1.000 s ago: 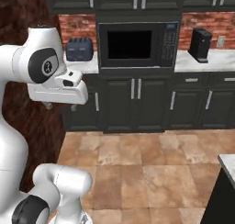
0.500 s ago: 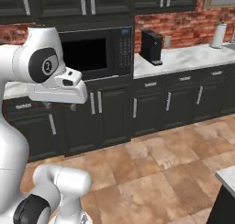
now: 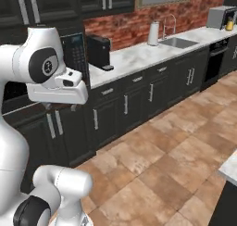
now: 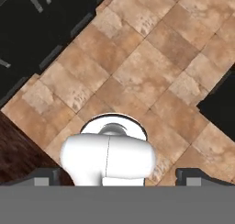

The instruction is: There is a tray on the dining counter. Grab the cup, mug, and pitcher and place them on the tray. The pitcher may be placed next to the tray if it cannot fit the tray.

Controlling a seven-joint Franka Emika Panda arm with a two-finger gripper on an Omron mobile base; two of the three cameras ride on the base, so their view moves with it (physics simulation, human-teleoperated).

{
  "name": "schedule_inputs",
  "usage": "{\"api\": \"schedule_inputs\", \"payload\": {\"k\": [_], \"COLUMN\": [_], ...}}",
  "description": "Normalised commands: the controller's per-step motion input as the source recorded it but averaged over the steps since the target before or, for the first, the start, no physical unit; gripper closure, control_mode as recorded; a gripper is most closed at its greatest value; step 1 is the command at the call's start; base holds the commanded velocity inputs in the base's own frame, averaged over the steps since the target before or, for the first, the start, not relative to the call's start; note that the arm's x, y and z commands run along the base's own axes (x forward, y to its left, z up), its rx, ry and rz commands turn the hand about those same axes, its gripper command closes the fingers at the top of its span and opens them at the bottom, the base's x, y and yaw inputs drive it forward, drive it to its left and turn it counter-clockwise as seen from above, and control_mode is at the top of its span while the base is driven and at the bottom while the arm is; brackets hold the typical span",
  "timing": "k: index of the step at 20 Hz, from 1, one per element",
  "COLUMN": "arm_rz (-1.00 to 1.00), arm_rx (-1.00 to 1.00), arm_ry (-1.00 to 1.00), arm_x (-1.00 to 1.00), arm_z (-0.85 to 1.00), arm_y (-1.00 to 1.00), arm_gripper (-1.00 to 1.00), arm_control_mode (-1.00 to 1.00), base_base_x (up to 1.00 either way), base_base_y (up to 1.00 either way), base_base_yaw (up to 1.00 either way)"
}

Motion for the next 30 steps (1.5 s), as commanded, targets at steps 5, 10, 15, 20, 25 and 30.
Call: {"api": "schedule_inputs", "payload": {"k": [5,10,15,20,25,30], "arm_rz": [0.0,0.0,0.0,0.0,0.0,0.0], "arm_rx": [0.0,0.0,0.0,0.0,0.0,0.0], "arm_ry": [0.0,0.0,0.0,0.0,0.0,0.0], "arm_x": [0.0,0.0,0.0,0.0,0.0,0.0], "arm_z": [0.0,0.0,0.0,0.0,0.0,0.0], "arm_y": [0.0,0.0,0.0,0.0,0.0,0.0], "arm_gripper": [-1.0,-1.0,-1.0,-1.0,-1.0,-1.0], "arm_control_mode": [1.0,1.0,1.0,1.0,1.0,1.0], "base_base_x": [0.83,0.88,1.0,1.0,1.0,1.0], "base_base_y": [0.51,0.54,0.59,0.0,-0.11,0.26], "base_base_yaw": [-0.65,-0.62,-0.45,-0.17,-0.13,-0.29]}}
